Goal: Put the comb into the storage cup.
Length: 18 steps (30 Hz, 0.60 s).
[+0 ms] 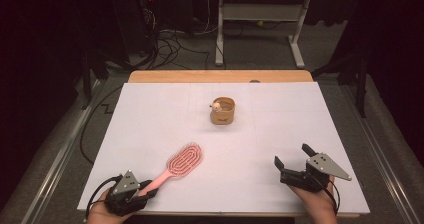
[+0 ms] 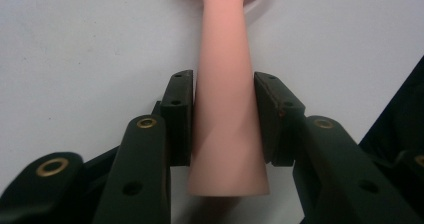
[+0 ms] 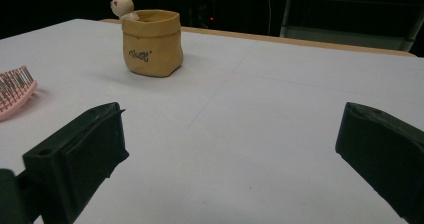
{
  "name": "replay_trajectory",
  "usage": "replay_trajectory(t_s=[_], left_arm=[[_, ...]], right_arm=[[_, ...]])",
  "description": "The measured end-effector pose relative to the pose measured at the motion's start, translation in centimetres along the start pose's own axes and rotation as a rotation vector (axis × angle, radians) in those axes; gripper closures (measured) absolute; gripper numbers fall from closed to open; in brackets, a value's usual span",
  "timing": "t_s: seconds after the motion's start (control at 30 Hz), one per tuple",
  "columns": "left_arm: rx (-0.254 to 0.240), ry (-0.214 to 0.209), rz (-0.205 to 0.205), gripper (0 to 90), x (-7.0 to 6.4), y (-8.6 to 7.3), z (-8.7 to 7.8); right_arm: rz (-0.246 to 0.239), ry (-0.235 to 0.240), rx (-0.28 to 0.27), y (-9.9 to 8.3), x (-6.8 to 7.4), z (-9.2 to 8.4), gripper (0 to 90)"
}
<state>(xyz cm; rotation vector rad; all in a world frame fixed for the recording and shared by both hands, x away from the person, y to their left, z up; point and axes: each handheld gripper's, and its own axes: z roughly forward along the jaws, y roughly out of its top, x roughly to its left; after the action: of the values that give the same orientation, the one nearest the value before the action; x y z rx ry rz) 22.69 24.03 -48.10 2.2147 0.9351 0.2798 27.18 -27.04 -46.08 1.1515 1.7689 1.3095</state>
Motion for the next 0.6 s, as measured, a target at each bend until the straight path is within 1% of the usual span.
replay_trajectory(t_s=[0.17, 0.2, 0.3, 0.4, 0.5, 0.53, 0.57, 0.6], left_arm=[[-0.026, -0.027, -0.045, 61.7, 0.3, -0.3, 0.0], [-0.027, -0.034, -0.043, 60.2, 0.3, -0.3, 0.0], [-0.024, -0.036, -0.030, 56.1, 0.1, -0.3, 0.1], [-0.023, -0.038, -0.035, 49.8, -0.1, -0.2, 0.2], [-0.026, -0.026, -0.018, 42.5, -0.7, -0.3, 0.4], [-0.022, -0.031, -0.011, 39.1, -0.8, -0.2, 0.5], [-0.013, -0.029, 0.005, 34.7, -1.0, -0.1, 0.5], [-0.003, -0.011, 0.027, 33.2, -1.3, 0.0, 0.6]], right_arm=[[0.008, 0.002, 0.002, 0.0, -0.1, 0.0, 0.2], [0.010, 0.001, 0.001, 0.0, -0.1, 0.0, 0.2], [0.013, 0.003, -0.002, 0.0, -0.1, 0.0, 0.2], [0.018, 0.002, 0.001, 0.0, -0.1, 0.0, 0.2], [0.024, 0.003, 0.002, -0.1, -0.1, 0.0, 0.2], [0.024, 0.003, 0.003, -0.1, -0.1, 0.0, 0.2], [0.024, 0.002, 0.001, -0.1, -0.1, 0.0, 0.2], [0.023, 0.002, 0.001, 0.0, -0.1, 0.0, 0.2]])
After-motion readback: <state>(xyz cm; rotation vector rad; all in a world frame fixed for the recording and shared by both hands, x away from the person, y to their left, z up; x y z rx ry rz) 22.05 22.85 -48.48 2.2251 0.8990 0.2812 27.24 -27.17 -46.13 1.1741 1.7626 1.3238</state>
